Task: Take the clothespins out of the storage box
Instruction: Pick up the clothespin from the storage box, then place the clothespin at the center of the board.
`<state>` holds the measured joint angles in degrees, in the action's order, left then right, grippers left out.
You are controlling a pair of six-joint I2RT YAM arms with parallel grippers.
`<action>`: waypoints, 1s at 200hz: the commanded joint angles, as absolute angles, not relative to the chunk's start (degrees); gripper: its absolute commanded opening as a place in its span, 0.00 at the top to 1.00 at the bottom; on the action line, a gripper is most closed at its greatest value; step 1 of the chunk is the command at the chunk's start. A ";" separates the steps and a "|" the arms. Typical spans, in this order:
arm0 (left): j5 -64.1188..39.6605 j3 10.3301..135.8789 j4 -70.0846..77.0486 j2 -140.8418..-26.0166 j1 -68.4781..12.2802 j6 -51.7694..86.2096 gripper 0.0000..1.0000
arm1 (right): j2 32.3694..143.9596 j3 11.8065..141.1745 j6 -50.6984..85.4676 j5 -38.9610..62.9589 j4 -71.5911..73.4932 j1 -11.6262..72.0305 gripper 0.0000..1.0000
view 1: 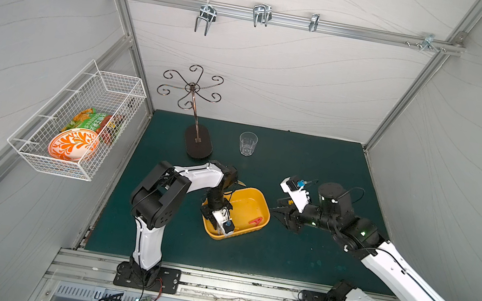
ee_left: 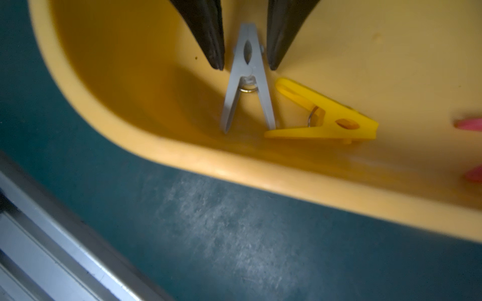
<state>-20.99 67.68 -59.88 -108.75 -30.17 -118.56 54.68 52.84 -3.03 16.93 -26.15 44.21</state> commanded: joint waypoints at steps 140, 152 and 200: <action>-33.92 92.66 -65.94 -112.36 -31.11 -92.65 0.88 | 55.43 55.28 -4.67 15.38 -27.07 43.77 0.49; -34.19 94.62 -65.42 -112.77 -31.83 -89.99 0.87 | 54.45 55.13 -4.25 13.97 -27.43 43.77 0.49; -33.84 102.38 -61.96 -116.32 -35.95 -79.11 0.87 | 48.71 54.14 -3.23 8.18 -29.57 43.77 0.49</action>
<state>-32.16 98.63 -62.87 -113.40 -33.85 -87.81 52.03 53.60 -4.27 12.19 -27.05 44.10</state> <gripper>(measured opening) 0.182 0.513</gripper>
